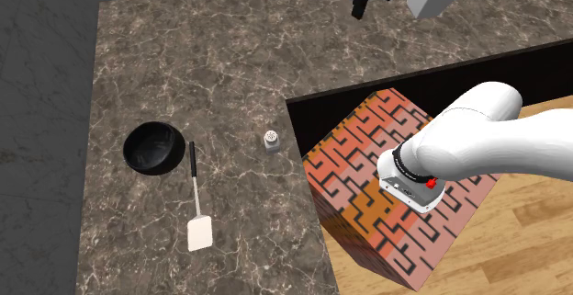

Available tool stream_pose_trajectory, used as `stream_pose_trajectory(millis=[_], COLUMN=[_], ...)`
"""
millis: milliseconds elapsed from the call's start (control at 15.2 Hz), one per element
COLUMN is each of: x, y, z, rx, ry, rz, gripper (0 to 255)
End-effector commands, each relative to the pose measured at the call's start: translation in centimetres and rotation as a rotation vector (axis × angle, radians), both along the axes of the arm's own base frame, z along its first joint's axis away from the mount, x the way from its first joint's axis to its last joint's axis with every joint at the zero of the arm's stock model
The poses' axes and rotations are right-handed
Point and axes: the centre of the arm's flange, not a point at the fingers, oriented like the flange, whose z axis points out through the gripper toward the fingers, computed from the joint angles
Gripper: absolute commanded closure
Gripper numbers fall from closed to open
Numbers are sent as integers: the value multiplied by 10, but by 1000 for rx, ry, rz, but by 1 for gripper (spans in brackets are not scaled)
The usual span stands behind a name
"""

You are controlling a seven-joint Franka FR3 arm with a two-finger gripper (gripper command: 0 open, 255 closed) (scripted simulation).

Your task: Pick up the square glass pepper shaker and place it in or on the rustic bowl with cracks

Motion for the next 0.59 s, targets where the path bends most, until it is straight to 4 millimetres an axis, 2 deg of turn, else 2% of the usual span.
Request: stream_pose_trajectory(millis=[0, 528], x=[0, -5], y=[0, 86], z=[0, -63], rx=[0, -12], ry=[0, 14], rz=[0, -58], gripper=[0, 0])
